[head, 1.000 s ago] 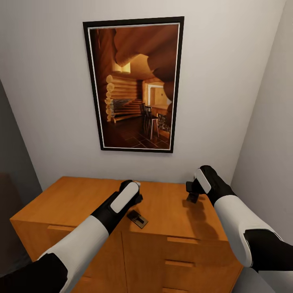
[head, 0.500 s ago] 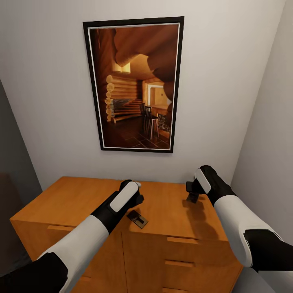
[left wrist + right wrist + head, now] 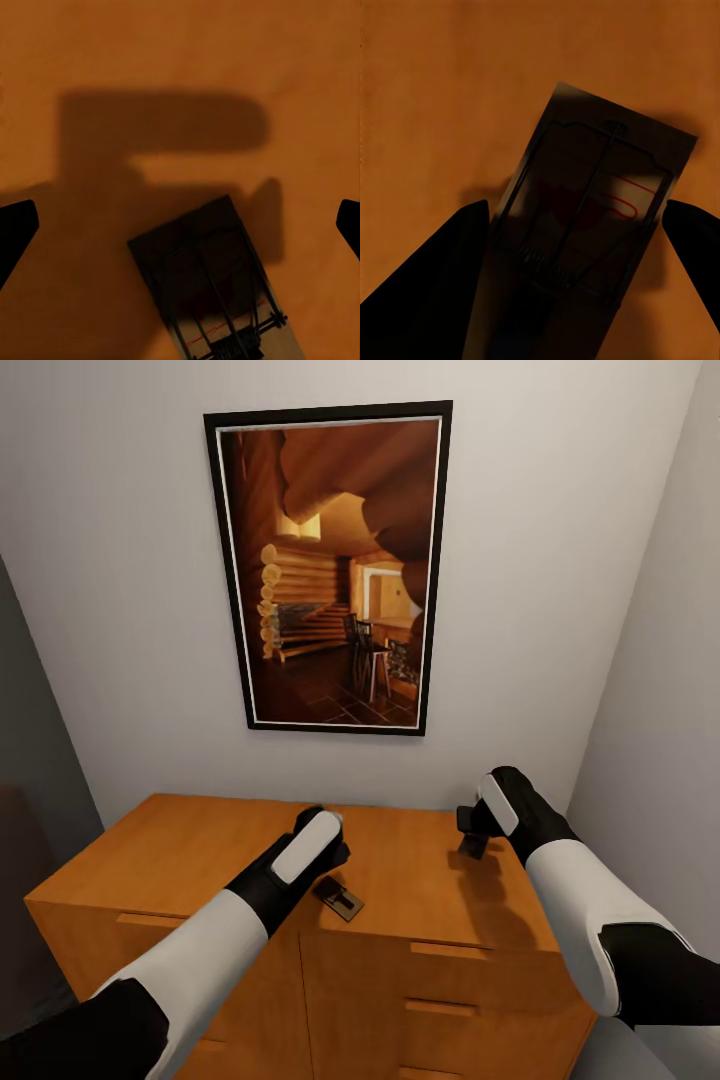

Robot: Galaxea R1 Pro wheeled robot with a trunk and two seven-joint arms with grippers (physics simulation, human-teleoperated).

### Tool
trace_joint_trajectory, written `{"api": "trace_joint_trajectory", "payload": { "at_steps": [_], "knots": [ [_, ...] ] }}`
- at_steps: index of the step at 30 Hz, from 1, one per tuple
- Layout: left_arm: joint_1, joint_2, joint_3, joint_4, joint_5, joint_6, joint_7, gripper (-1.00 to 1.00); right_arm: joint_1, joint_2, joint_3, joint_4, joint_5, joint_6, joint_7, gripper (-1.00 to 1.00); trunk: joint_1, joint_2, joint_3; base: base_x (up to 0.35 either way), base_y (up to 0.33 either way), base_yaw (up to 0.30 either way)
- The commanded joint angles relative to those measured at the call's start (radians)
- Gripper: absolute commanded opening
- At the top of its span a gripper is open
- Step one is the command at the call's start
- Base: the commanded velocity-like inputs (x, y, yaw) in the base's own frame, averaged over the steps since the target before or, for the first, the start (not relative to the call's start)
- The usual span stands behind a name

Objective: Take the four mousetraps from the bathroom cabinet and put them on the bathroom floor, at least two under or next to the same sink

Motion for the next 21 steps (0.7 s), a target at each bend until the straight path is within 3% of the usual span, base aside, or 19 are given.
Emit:
{"api": "trace_joint_trajectory", "payload": {
  "at_steps": [1, 10, 18, 21],
  "knots": [
    [-0.001, 0.000, -0.003, 0.001, 0.002, 0.008, 0.006, 1.00, -0.001, -0.001, 0.004, -0.001, -0.011, 0.003, -0.009, -1.00, 0.000, -0.001, -0.001, 0.000, 0.000, 0.000],
    [-0.001, 0.000, -0.007, 0.005, 0.003, 0.005, 0.024, 1.00, -0.001, 0.000, 0.004, -0.001, -0.011, 0.003, -0.009, -1.00, 0.000, -0.001, -0.001, 0.000, 0.000, 0.000],
    [-0.001, 0.000, -0.011, 0.005, 0.033, 0.006, 0.027, 1.00, -0.001, 0.001, 0.004, -0.001, -0.011, 0.003, -0.009, -1.00, 0.000, -0.001, -0.001, 0.000, 0.000, 0.000],
    [-0.001, 0.000, -0.039, 0.005, 0.040, 0.006, 0.027, 1.00, -0.001, 0.002, 0.004, -0.001, -0.011, 0.003, -0.009, -1.00, 0.000, -0.001, -0.001, 0.000, 0.000, 0.000]
  ]
}}
